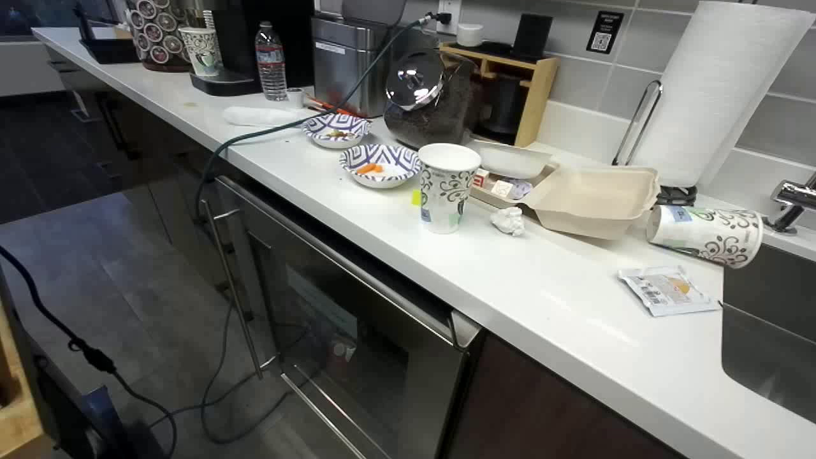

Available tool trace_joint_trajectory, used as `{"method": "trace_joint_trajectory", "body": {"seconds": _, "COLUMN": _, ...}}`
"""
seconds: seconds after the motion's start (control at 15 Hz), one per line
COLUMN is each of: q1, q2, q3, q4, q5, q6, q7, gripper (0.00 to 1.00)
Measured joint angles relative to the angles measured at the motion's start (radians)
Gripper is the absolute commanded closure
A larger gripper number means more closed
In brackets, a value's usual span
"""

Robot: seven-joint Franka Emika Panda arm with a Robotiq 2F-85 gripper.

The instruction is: Use the paper towel to wipe the counter

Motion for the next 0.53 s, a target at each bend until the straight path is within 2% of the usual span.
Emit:
{"method": "trace_joint_trajectory", "body": {"seconds": 0.33, "q1": -0.001, "q2": 0.001, "q3": 0.002, "q4": 0.001, "q5": 0.000, "q6": 0.002, "q7": 0.006, "gripper": 0.00}}
{"method": "trace_joint_trajectory", "body": {"seconds": 0.53, "q1": -0.023, "q2": 0.033, "q3": 0.039, "q4": 0.006, "q5": 0.034, "q6": 0.094, "q7": 0.137, "gripper": 0.00}}
